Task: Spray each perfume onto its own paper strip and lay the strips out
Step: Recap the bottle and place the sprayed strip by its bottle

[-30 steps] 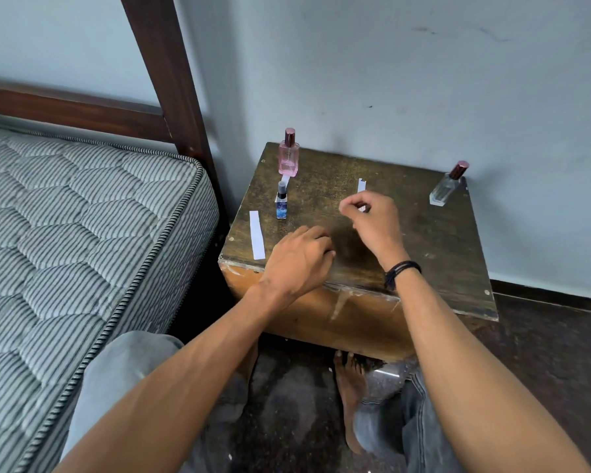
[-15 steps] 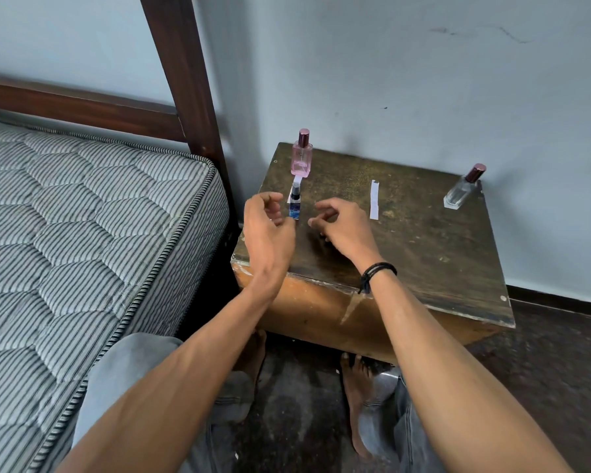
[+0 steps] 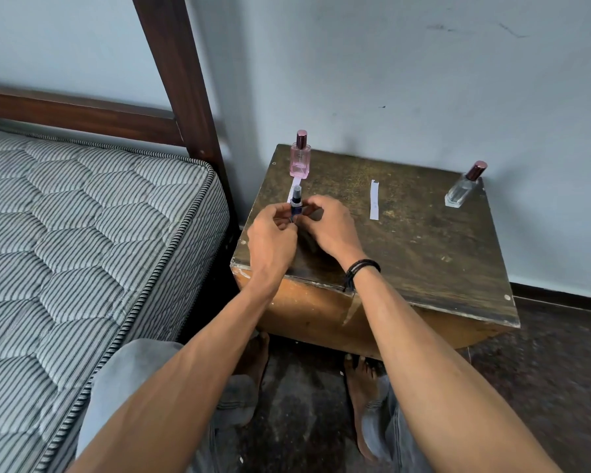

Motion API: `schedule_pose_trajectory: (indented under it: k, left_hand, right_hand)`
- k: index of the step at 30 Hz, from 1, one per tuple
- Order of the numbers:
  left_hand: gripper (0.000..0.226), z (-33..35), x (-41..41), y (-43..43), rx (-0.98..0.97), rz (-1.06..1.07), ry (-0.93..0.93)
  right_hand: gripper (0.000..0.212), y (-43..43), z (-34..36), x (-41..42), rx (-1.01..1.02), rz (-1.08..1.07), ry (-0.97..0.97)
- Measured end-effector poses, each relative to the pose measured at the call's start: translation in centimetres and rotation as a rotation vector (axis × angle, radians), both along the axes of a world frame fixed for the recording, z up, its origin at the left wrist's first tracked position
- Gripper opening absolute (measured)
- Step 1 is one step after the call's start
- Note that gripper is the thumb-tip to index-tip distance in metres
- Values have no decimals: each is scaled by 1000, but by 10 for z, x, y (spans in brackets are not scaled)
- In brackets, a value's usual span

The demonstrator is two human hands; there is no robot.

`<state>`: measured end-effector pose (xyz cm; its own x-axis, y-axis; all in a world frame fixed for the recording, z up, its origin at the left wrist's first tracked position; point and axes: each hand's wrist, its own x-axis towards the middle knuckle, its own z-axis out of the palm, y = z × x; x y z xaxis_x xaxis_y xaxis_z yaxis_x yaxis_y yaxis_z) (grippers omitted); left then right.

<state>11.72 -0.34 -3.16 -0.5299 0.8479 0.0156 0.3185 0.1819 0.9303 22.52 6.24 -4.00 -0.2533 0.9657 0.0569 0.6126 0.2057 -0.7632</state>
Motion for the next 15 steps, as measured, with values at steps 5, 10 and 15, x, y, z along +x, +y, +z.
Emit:
schedule_pose_trajectory:
  k: [5,10,15]
  left_hand:
    - [33,0,4,1,8,-18,-9]
    - [36,1,13,7,12,-46,-47]
    - [39,6,31,15,32,-82,-68]
  right_hand:
    - [25,2,-1,4,-29,-11,53]
    - [20,6,-2,13,-58,-32,117]
    - [19,10,2,28,-47,-77,164]
